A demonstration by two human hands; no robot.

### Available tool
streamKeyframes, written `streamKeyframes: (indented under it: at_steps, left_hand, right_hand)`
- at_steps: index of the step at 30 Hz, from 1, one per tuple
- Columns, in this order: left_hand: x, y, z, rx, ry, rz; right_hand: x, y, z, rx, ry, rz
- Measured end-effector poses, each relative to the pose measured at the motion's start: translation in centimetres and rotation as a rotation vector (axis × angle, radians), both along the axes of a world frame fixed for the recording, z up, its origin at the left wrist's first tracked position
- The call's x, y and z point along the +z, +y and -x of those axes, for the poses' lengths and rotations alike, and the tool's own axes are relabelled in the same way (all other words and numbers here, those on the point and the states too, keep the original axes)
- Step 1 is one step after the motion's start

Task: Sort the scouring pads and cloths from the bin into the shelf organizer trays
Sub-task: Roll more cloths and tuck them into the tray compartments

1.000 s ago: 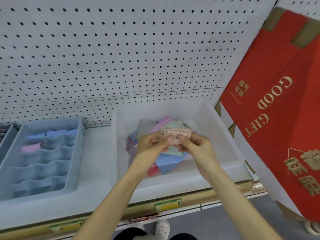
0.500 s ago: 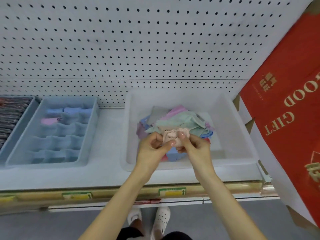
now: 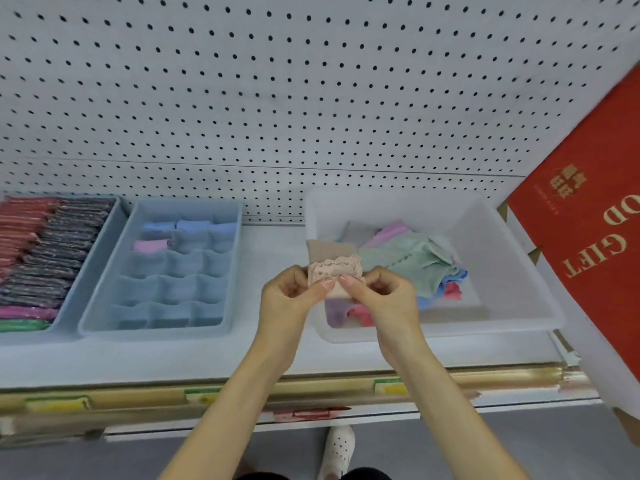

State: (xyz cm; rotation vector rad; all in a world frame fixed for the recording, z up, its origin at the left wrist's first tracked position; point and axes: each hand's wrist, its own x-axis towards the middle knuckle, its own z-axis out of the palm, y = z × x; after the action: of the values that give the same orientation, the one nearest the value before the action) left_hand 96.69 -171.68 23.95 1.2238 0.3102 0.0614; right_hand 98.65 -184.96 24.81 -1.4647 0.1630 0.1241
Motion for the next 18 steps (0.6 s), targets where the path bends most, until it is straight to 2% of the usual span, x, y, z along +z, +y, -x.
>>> streamKeyframes:
  at_steps: [4, 7, 12, 15, 18]
  left_hand:
    - [0.2, 6.5, 1.0, -0.022, 0.027, 0.148]
    - [0.2, 11.8, 1.8, -0.121, 0.027, 0.211]
    - [0.1, 19.6, 2.7, -0.381, 0.027, 0.055]
    - [0.1, 22.4, 3.1, -0.394, 0.05, -0.018]
    - [0.1, 23.8, 3.0, -0.376, 0.031, -0.174]
  right_hand:
    - [-0.2, 6.5, 1.6, -0.05, -0.047, 0.018]
    - [-0.4, 11.3, 2.9, -0.045, -0.135, 0.106]
    - [-0.4, 17.2, 4.6, -0.008, -0.215, 0.235]
    - [-0.3, 19.6, 5.6, -0.008, -0.206, 0.236]
    - [-0.3, 20.9, 5.9, -0.007, -0.226, 0.247]
